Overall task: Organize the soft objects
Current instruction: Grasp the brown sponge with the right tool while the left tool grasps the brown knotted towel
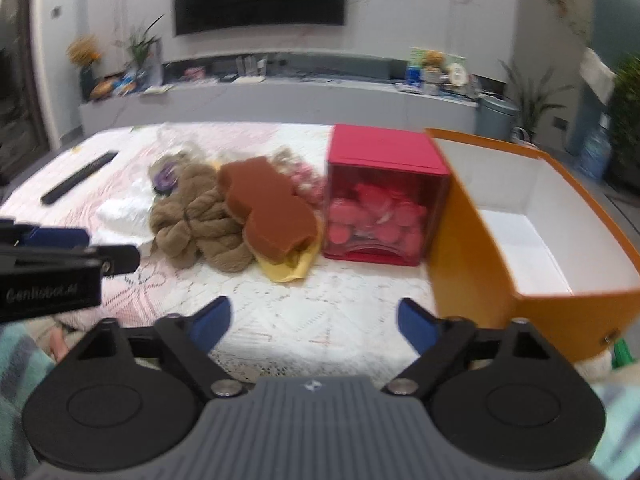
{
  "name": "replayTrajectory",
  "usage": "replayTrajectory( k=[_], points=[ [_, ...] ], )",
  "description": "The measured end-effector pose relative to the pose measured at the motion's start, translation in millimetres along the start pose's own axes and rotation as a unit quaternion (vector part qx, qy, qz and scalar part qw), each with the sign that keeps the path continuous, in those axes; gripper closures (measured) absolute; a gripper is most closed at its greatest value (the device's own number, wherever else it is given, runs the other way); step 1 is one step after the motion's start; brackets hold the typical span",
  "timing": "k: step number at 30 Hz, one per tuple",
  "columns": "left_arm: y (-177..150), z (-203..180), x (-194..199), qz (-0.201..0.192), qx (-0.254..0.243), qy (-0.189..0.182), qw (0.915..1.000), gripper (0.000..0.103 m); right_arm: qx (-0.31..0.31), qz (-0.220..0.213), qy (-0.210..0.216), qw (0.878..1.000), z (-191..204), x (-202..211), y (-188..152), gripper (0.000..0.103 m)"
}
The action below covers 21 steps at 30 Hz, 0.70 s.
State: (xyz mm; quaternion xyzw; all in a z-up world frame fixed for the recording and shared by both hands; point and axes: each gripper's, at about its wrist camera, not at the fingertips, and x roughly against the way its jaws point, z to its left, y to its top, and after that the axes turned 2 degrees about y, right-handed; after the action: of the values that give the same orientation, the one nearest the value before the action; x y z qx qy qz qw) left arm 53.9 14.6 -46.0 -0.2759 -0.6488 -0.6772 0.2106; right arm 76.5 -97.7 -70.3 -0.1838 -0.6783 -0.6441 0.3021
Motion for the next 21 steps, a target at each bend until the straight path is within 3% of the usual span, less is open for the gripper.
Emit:
replayTrajectory(
  k=[7,11,16,18,21],
  points=[
    [27.4,4.8,-30.6,0.010,-0.053,-0.005,0.9985,0.039,0.056,0.014,0.035,0.998,10.5,-41.1,24.4,0.030],
    [45.8,5.3,-57.6,0.011,-0.125,-0.030,0.9917,0.035,0.093,0.007,0.052,0.994,16.5,-68.9,45.1,0.031],
    [48.5,12.5,-88.3,-0.002,-0.134,-0.031,0.9905,0.030,0.148,-0.009,0.043,0.988,24.8,-102.7,49.0,0.031],
    [44.8,11.1,-97.9,-0.012,-0.137,-0.021,0.9903,0.030,0.159,-0.020,0.034,0.986,26.7,-110.8,46.4,0.030],
    [40.0,-1.2,-102.0,-0.024,-0.179,0.004,0.9836,0.027,0.137,-0.012,0.043,0.990,22.6,-122.9,45.7,0.031]
  ],
)
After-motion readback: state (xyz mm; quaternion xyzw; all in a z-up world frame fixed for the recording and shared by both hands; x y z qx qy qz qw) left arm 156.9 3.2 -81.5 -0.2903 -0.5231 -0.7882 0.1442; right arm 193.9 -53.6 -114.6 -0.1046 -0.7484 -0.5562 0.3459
